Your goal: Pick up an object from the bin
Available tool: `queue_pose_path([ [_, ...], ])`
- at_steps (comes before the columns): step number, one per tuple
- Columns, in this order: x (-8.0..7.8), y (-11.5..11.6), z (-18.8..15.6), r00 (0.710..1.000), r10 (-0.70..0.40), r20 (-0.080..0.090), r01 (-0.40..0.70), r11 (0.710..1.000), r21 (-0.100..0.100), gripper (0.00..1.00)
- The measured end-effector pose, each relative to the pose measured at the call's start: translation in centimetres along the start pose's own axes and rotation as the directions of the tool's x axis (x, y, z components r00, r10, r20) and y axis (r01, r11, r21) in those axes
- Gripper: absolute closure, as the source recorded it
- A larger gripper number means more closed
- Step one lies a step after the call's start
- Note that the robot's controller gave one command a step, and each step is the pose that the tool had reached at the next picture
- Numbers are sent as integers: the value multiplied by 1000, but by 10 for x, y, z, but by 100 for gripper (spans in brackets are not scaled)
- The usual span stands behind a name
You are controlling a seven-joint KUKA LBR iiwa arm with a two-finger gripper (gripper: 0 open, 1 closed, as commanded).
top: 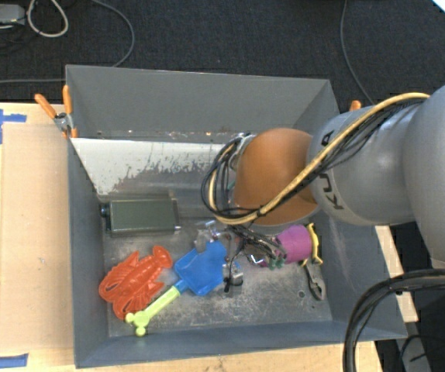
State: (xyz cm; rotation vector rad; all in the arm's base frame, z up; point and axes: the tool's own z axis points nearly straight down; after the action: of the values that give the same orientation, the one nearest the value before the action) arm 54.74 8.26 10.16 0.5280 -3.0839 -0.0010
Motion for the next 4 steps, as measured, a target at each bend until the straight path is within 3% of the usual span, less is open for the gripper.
queue_pose_path([
  [1,-5,11,33,985,-174,13,174,985,2,0],
  [2,-1,15,32,990,-141,0,141,990,-2,100],
  [4,1,16,13,990,-140,-4,140,990,-3,100],
])
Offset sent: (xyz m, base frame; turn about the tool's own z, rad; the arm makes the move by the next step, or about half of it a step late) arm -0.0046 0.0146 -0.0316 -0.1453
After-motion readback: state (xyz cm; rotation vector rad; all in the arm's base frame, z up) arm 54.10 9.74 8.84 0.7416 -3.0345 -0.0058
